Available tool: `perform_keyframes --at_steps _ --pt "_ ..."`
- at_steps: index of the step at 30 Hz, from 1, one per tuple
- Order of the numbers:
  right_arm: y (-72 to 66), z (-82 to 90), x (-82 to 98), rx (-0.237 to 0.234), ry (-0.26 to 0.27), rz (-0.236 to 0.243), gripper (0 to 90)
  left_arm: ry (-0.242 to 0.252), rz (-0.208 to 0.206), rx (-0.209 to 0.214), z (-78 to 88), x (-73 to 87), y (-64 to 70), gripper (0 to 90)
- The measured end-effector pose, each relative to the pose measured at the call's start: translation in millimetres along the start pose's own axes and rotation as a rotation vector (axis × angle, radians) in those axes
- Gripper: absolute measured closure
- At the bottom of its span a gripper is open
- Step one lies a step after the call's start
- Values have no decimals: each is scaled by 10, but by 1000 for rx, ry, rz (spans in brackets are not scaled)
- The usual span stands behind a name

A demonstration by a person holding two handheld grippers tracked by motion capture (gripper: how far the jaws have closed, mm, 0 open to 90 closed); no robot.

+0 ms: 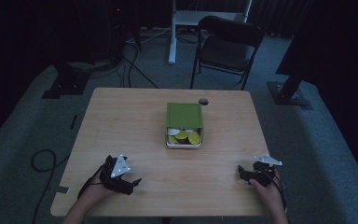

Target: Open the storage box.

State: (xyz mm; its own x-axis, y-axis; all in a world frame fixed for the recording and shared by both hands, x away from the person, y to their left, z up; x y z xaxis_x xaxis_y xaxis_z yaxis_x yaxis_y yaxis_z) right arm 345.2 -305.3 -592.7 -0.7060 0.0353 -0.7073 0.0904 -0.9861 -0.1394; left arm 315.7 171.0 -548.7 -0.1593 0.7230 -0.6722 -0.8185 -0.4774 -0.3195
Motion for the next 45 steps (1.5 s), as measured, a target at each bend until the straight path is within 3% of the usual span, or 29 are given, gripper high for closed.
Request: perform_keyframes --at_steps 8,12,16,21,25,35,45 --pt "0 0 0 0 0 0 107 4 -47 -10 -78 -153 33 32" --pt "0 0 0 0 0 0 106 1 -62 6 -124 -214 57 32" --pt "1 0 0 0 0 1 107 -8 -106 -5 -167 -296 95 32" --pt "1 0 0 0 0 1 106 16 -109 14 -194 -387 131 32" --pt "1 0 0 0 0 1 106 13 -154 5 -234 -459 164 32" --pt "0 1 2 0 0 1 107 22 -218 11 -370 -637 253 32" --pt "0 2 2 0 -1 1 107 8 -309 -32 -488 -806 308 32"
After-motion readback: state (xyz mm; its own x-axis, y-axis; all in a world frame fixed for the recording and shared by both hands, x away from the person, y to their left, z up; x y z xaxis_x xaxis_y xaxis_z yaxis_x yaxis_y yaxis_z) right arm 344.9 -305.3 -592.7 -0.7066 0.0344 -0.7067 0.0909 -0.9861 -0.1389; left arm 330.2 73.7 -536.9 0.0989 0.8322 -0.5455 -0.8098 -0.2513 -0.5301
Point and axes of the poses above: each handheld gripper's, and its own axes: z roughly backward along the jaws, x roughly out of its underside, y roughly to its right, the point moved 6 cm from there along -z, roughly forward along the jaws, and after that the axes turned 10 degrees about -z, right-handed, at the moved point
